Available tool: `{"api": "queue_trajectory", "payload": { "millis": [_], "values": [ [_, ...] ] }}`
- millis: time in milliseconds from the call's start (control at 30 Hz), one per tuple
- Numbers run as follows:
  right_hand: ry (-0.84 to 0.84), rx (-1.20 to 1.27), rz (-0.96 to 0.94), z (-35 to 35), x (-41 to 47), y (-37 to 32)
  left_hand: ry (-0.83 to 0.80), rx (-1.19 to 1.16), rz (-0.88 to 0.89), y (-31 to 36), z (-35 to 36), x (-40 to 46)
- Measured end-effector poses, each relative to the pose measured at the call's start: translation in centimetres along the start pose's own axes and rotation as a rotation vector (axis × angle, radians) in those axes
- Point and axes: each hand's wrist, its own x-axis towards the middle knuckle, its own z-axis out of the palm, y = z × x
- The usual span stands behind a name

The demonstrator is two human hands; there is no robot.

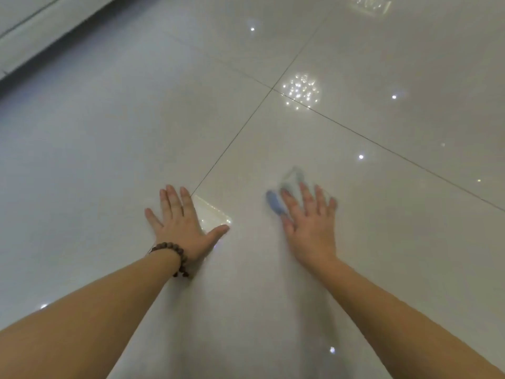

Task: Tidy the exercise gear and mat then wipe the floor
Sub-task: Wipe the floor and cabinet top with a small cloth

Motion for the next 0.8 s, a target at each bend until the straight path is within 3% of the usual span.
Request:
{"api": "queue_trajectory", "payload": {
  "millis": [67, 100, 133, 167, 233, 267, 300, 333, 367, 433, 500, 533, 567, 600, 700, 733, 767, 800],
  "values": [
    [-0.164, -0.048, -0.586, -0.3, 1.0, -0.6, -0.093, 0.027, 0.000, -0.4, -0.4, 0.4],
    [-0.167, -0.081, -0.674, -0.6, 2.8, 1.3, -0.127, 0.031, -0.004, -0.5, -0.6, 0.5],
    [-0.129, -0.098, -0.578, -1.0, 4.7, 3.4, -0.147, 0.030, -0.007, -0.6, -0.8, 0.5],
    [-0.083, -0.103, -0.328, -1.4, 6.9, 5.6, -0.161, 0.025, -0.006, -0.6, -0.9, 0.5],
    [-0.008, -0.022, 0.363, -2.5, 10.8, 8.6, -0.180, 0.017, 0.000, -0.4, -1.1, 0.4],
    [0.003, 0.040, 0.612, -2.8, 12.2, 7.6, -0.185, 0.013, 0.000, -0.4, -1.1, 0.4],
    [0.007, 0.036, 0.715, -2.5, 12.8, 4.8, -0.184, 0.008, -0.003, -0.4, -1.2, 0.4],
    [-0.011, 0.024, 0.650, -1.8, 12.7, 1.2, -0.185, 0.003, -0.004, -0.5, -1.2, 0.4],
    [-0.023, 0.031, 0.438, -0.6, 11.7, -2.5, -0.191, -0.002, -0.002, -0.5, -1.3, 0.4],
    [-0.072, 0.043, -0.164, 1.9, 8.6, -8.7, -0.205, -0.015, 0.010, -0.5, -1.2, 0.4],
    [-0.177, -0.010, -0.644, 1.9, 8.6, -9.9, -0.207, -0.008, 0.020, -0.7, -1.3, 0.5],
    [-0.185, -0.036, -0.751, 1.9, 11.1, -8.3, -0.211, -0.003, 0.025, -0.7, -1.4, 0.6],
    [-0.177, -0.072, -0.717, 1.9, 13.9, -6.6, -0.214, -0.004, 0.025, -0.7, -1.4, 0.6],
    [-0.182, -0.088, -0.560, 1.6, 16.7, -5.2, -0.215, -0.007, 0.024, -0.7, -1.4, 0.6],
    [-0.122, 0.043, 0.182, 1.2, 21.1, -6.0, -0.213, -0.021, 0.033, -0.8, -1.4, 0.5],
    [-0.118, 0.030, 0.263, 1.5, 20.5, -8.8, -0.210, -0.031, 0.034, -0.9, -1.3, 0.4],
    [-0.126, 0.000, 0.176, 2.3, 19.1, -11.7, -0.206, -0.043, 0.033, -0.9, -1.3, 0.4],
    [-0.149, 0.002, -0.028, 3.0, 17.5, -14.3, -0.204, -0.048, 0.032, -0.8, -1.3, 0.4]
  ]
}}
